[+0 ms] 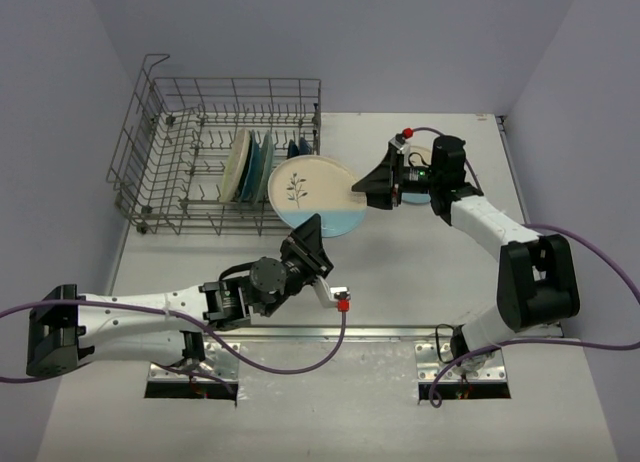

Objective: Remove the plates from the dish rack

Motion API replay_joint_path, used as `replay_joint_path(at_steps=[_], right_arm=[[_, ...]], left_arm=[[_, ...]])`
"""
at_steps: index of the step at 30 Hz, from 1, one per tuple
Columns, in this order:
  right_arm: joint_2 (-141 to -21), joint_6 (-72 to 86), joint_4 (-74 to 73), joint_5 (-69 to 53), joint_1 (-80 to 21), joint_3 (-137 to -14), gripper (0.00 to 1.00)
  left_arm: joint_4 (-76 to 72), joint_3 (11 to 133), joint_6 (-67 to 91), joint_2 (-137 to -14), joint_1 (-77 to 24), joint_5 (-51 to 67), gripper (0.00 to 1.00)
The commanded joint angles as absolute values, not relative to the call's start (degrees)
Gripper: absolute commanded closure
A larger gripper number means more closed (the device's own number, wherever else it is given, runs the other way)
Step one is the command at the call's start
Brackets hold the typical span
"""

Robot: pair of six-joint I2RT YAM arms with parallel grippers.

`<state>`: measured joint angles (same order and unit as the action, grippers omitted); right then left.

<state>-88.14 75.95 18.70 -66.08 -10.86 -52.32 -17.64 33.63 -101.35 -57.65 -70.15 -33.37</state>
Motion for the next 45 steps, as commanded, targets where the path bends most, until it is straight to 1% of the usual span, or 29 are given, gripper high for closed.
replay_joint_path(at_steps=[1, 4, 7, 8, 9, 12, 15, 16, 17, 19, 20, 21, 23, 25, 31, 32, 36, 40, 45], right_arm=[[-87.3, 80.45, 25.52, -68.78, -11.77, -52.86, 0.45], [-87.8, 80.86, 26.31, -68.74, -12.14, -52.8, 0.5], [-87.74, 80.71, 27.16, -68.99, -12.54, -52.32, 0.93], [-87.78, 80.46, 26.93, -69.06, -12.54, -52.23, 0.98], [-87.87, 80.15, 26.62, -69.15, -12.49, -52.14, 1.0], [-88.01, 80.09, 26.72, -69.17, -12.38, -51.66, 1.0], [-88.23, 80.87, 27.59, -69.25, -12.15, -51.27, 1.0], [-88.24, 81.15, 27.89, -69.19, -11.99, -51.24, 1.0], [-88.24, 81.62, 28.29, -69.17, -11.75, -51.17, 1.0], [-88.45, 83.45, 30.08, -69.33, -10.09, -51.08, 1.0], [-88.5, 84.38, 30.97, -69.35, -9.48, -50.91, 1.0], [-88.51, 85.06, 31.71, -69.39, -8.89, -50.76, 1.0], [-88.51, 85.89, 32.81, -69.43, -6.41, -50.34, 1.0], [-88.54, 86.82, 33.75, -69.43, -5.2, -49.84, 1.0], [-88.1, 90.16, 37.92, -70.28, 1.1, -49.04, 1.0], [-88.04, 90.7, 38.62, -70.31, 2.54, -49.26, 1.0], [-88.08, 92.25, 40.42, -70.08, 6.49, -49.84, 1.0], [-88.49, 91.07, 40.89, -68.88, 12.07, -49.72, 1.0], [-88.65, 86.12, 40.73, -65.53, 19.16, -45.86, 1.0]], left_arm=[[-26.19, 37.22, -102.74, -57.39, -70.71, -33.62, 1.0], [-26.27, 37.26, -102.75, -57.56, -70.75, -33.67, 1.0], [-25.95, 37.18, -102.77, -57.39, -70.75, -34.05, 1.0], [-25.93, 37.18, -102.68, -57.36, -70.75, -34.13, 1.0], [-25.93, 37.18, -102.59, -57.32, -70.75, -34.18, 1.0], [-26.23, 36.62, -102.94, -57.2, -70.75, -34.28, 0.99], [-26.37, 36.32, -103.17, -56.97, -70.75, -34.36, 0.96], [-26.23, 36.23, -103.11, -56.95, -70.75, -34.43, 0.93], [-25.92, 36.21, -103.1, -56.95, -70.75, -34.59, 0.85], [-25.16, 35.81, -102.85, -56.64, -70.75, -35.26, 0.47], [-24.68, 35.72, -102.57, -56.5, -70.7, -35.49, 0.41], [-24.27, 35.68, -102.27, -56.3, -70.66, -35.68, 0.37], [-23.37, 35.5, -101.6, -55.89, -70.48, -36.21, 0.24], [-22.94, 35.33, -101.34, -55.58, -70.31, -36.39, 0.21], [-22.05, 37.44, -99.17, -55.84, -69.7, -37.99, 0.02], [-21.1, 38.67, -97.89, -55.94, -69.41, -38.34, 0.0], [-16.88, 42.93, -92.5, -56.32, -68.29, -40.43, 0.0], [-8.75, 50.32, -81.66, -57.04, -66.64, -43.42, 0.0], [6.21, 63.86, -60.22, -58.26, -58.66, -42.7, 0.0]])
